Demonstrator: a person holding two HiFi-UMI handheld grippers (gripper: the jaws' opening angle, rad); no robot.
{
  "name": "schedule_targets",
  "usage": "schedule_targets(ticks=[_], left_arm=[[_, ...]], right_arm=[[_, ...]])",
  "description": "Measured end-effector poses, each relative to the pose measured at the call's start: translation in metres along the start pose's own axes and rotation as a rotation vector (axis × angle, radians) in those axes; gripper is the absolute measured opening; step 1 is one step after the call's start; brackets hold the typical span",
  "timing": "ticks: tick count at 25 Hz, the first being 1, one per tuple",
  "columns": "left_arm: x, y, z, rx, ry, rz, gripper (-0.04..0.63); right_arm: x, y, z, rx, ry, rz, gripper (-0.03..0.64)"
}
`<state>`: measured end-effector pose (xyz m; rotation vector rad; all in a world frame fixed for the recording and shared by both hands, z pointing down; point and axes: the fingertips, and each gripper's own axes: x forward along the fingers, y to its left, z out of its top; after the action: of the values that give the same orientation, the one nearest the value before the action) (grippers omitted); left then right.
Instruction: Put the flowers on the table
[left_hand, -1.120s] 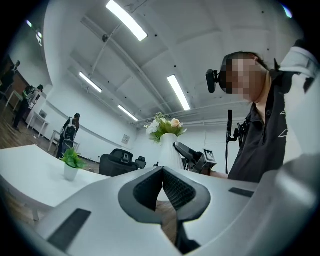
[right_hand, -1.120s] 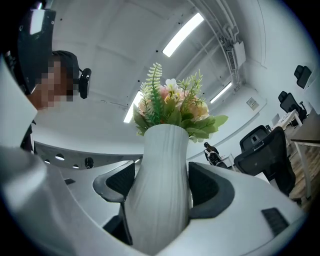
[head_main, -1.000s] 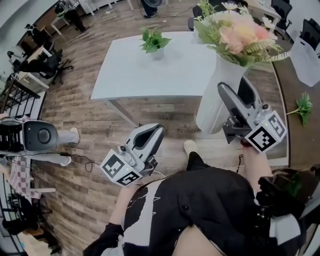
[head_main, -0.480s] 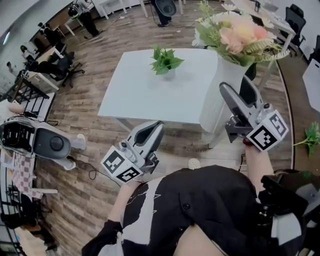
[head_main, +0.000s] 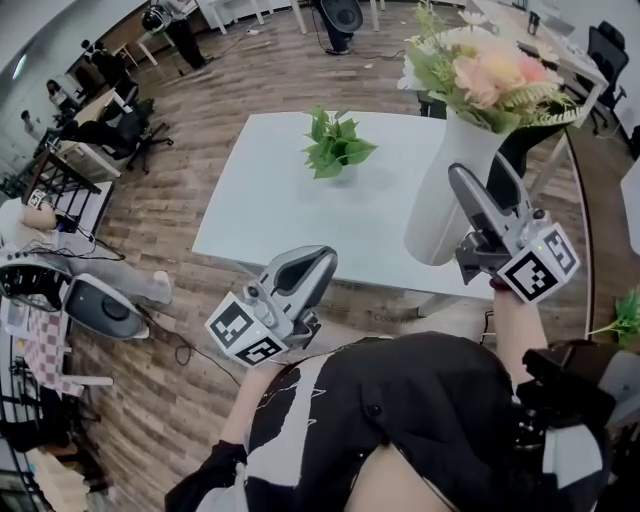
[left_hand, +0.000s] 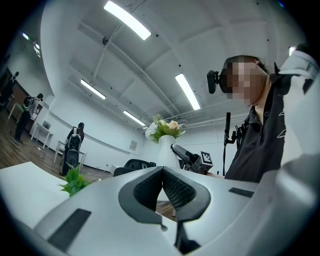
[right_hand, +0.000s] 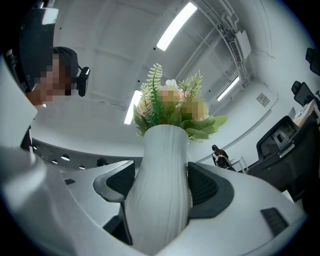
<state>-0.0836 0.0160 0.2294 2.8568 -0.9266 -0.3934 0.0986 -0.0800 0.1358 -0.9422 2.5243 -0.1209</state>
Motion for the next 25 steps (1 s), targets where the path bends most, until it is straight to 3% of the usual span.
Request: schedule_targets(ticks=[17,25], left_arm=[[0.044,0.065,-0.024,-0.065,-0.009,0.090,0.014],[0.042,0.089,-0.025,-0.049,-0.009,0.118,0.014]], right_arm=[[0.042,-0.071,-0.027,0.014,0.034,0.037,0.341],[0.073,-0.082,-0.042,0.031,0.033,0.074,0.341]])
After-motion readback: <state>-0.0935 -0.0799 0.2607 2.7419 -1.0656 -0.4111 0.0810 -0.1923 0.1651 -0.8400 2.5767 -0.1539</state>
